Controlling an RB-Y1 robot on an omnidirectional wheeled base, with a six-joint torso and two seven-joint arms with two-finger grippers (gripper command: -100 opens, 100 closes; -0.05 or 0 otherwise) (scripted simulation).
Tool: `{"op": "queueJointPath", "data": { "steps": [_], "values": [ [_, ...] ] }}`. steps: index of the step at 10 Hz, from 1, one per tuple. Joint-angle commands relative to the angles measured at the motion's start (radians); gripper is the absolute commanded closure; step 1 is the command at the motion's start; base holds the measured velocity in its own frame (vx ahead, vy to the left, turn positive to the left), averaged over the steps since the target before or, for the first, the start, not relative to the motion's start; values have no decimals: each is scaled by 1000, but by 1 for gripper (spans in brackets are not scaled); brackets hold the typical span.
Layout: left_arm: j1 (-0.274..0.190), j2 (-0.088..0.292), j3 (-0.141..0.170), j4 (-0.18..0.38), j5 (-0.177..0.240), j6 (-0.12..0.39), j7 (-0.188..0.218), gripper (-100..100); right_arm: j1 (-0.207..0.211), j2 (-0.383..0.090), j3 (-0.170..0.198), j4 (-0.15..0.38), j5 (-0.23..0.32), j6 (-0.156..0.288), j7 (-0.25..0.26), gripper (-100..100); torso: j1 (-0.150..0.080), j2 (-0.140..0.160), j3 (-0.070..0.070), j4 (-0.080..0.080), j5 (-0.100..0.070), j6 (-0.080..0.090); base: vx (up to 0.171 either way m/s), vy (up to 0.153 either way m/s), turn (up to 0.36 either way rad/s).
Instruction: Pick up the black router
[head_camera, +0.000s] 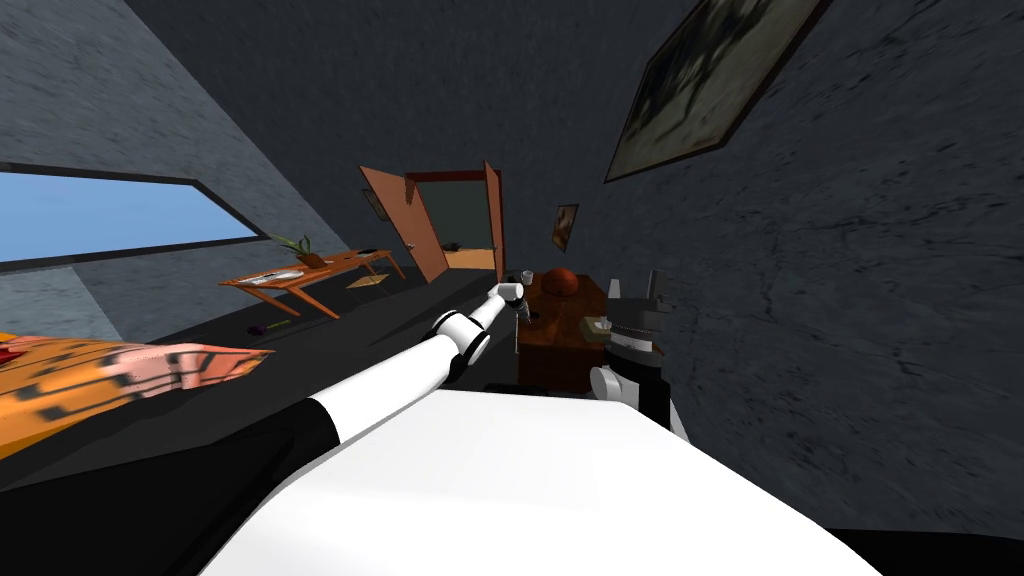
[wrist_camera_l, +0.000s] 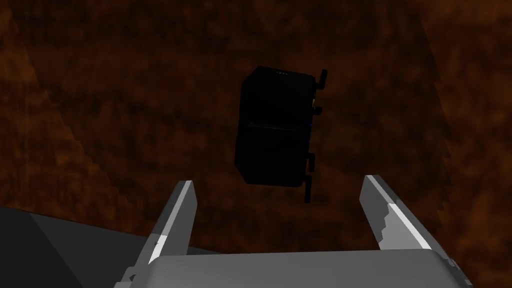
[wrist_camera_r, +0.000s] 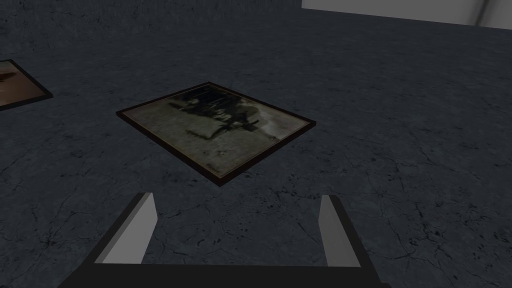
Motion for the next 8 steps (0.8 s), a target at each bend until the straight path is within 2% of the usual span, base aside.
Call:
{"op": "queueJointPath", "data": {
  "steps": [1,2,6,7,8],
  "values": [
    [0,0,0,0,0,0,0,-100,0,0,0,0,0,0,0,0,0,0,0,0,0,0,-7,-11,15],
    [0,0,1,2,0,-4,-4,100,0,0,0,0,0,0,0,0,0,-1,-1,-1,0,0,0,0,0],
    [0,0,1,2,1,-3,-4,100,0,0,0,0,0,0,0,0,1,-3,-2,-1,0,0,0,0,0],
    [0,0,1,2,1,-3,-3,0,0,0,0,0,0,0,0,0,1,-3,-2,-1,0,0,0,0,0],
    [-19,1,-4,-11,1,18,26,100,0,0,0,0,0,0,0,0,1,-3,-2,-1,0,0,22,4,-104]
  ]
}}
